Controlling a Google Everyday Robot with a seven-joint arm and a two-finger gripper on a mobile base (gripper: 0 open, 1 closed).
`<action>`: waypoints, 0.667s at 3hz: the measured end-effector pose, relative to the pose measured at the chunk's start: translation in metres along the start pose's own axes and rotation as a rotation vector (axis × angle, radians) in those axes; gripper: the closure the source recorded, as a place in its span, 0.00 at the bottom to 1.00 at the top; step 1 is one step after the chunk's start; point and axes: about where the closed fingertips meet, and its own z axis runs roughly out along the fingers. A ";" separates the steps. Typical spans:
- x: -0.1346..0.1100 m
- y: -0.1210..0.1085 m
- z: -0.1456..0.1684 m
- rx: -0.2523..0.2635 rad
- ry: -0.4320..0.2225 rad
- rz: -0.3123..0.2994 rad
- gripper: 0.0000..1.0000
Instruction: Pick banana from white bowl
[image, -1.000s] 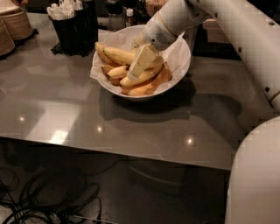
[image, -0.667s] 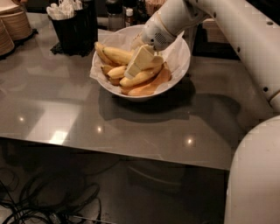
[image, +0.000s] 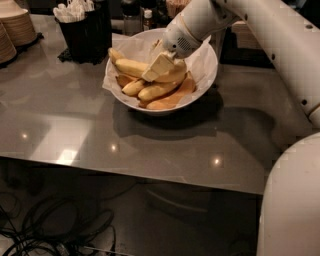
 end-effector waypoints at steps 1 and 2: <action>0.000 0.000 0.000 0.000 0.000 0.000 0.88; -0.013 0.004 -0.026 0.033 -0.088 -0.044 1.00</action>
Offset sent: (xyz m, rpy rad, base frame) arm -0.0198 -0.0261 0.0798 0.2129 -0.1777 0.0366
